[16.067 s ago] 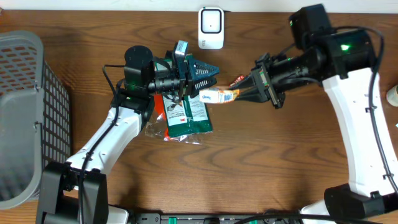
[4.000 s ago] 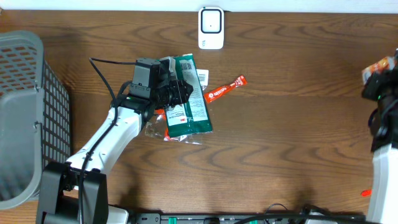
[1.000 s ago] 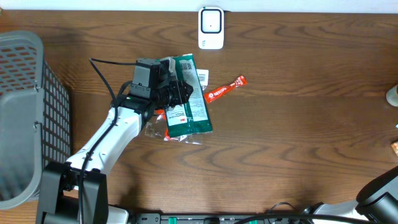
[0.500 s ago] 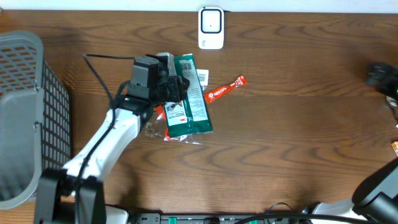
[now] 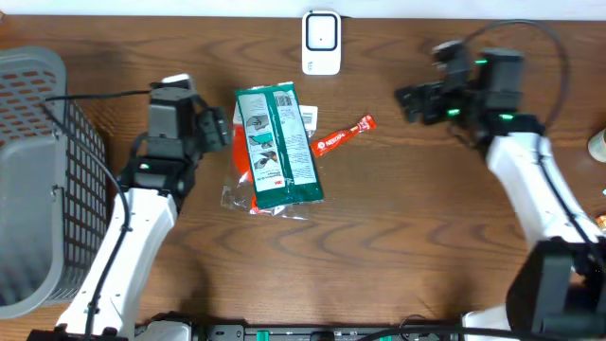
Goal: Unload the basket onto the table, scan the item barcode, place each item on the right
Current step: 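Move the right gripper to the red Nescafe stick and grasp it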
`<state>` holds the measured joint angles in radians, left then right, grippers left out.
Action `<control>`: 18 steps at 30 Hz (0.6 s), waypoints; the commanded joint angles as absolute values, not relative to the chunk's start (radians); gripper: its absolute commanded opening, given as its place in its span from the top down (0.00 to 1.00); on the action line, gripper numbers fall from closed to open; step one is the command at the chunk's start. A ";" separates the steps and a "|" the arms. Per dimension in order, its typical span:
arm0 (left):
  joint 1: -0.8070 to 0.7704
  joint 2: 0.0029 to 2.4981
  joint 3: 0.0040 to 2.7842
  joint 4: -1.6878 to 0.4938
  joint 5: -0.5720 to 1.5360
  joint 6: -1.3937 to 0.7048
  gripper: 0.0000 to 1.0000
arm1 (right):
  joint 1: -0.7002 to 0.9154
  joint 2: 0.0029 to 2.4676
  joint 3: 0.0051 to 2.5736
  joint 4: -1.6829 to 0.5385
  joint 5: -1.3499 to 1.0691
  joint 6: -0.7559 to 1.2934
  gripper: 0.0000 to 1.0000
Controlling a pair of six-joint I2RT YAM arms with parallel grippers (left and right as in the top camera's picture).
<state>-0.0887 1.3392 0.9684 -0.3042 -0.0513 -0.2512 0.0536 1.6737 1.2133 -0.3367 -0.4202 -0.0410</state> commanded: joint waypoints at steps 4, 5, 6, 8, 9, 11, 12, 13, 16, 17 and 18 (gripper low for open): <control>-0.049 1.340 0.982 -0.394 0.023 -0.266 0.18 | 0.163 1.821 1.217 -0.421 -0.226 -0.150 0.07; -0.051 1.340 0.982 -0.413 0.023 -0.266 0.18 | 0.166 1.846 1.217 -0.414 -0.226 -0.141 0.05; -0.052 1.340 0.982 -0.430 0.023 -0.266 0.18 | 0.165 1.868 1.217 -0.405 -0.233 -0.127 0.05; -0.052 1.340 0.981 -0.460 0.025 -0.267 0.18 | 0.164 1.909 1.217 -0.391 -0.267 -0.128 0.06; -0.052 1.340 0.981 -0.475 0.033 -0.267 0.18 | 0.165 1.926 1.217 -0.386 -0.268 -0.129 0.07; -0.052 1.340 0.979 -0.495 0.058 -0.267 0.18 | 0.165 1.954 1.217 -0.380 -0.270 -0.129 0.12; -0.052 1.340 0.978 -0.502 0.069 -0.267 0.18 | 0.165 1.966 1.217 -0.377 -0.279 -0.129 0.14; -0.052 1.341 0.978 -0.508 0.075 -0.267 0.18 | 0.165 1.978 1.217 -0.373 -0.299 -0.129 0.15; -0.052 1.343 0.972 -0.516 0.076 -0.267 0.18 | 0.165 2.000 1.217 -0.354 -0.370 -0.133 0.24; -0.052 1.346 0.970 -0.516 0.080 -0.268 0.18 | 0.166 2.006 1.217 -0.342 -0.402 -0.133 0.25; -0.052 1.347 0.970 -0.518 0.083 -0.268 0.18 | 0.166 2.009 1.217 -0.332 -0.428 -0.132 0.26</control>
